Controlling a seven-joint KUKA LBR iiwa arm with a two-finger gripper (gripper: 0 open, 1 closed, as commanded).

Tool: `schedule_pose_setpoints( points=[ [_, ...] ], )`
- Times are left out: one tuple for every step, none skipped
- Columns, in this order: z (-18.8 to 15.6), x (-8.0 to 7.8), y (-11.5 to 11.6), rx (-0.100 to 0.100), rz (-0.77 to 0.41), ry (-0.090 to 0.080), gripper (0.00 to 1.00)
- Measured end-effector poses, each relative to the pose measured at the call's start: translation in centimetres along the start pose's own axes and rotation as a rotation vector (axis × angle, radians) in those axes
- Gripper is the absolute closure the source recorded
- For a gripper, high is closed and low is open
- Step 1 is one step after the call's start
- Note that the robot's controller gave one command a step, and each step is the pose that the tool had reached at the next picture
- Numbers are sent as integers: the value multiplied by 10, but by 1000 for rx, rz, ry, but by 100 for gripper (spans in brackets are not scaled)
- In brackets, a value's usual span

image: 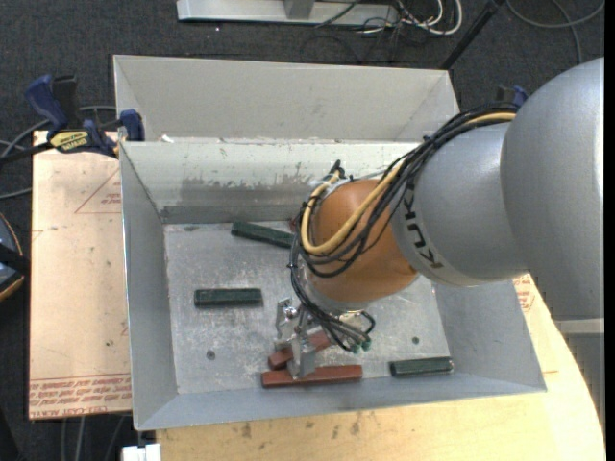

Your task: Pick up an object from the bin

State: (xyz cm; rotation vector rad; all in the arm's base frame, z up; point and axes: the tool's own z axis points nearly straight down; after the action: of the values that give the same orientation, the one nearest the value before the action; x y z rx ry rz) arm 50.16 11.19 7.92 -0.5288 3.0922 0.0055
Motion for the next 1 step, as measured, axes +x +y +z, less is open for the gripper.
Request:
schedule_pose_setpoints(
  points=[
    [0,0,0,0,0,0,100]
  ],
)
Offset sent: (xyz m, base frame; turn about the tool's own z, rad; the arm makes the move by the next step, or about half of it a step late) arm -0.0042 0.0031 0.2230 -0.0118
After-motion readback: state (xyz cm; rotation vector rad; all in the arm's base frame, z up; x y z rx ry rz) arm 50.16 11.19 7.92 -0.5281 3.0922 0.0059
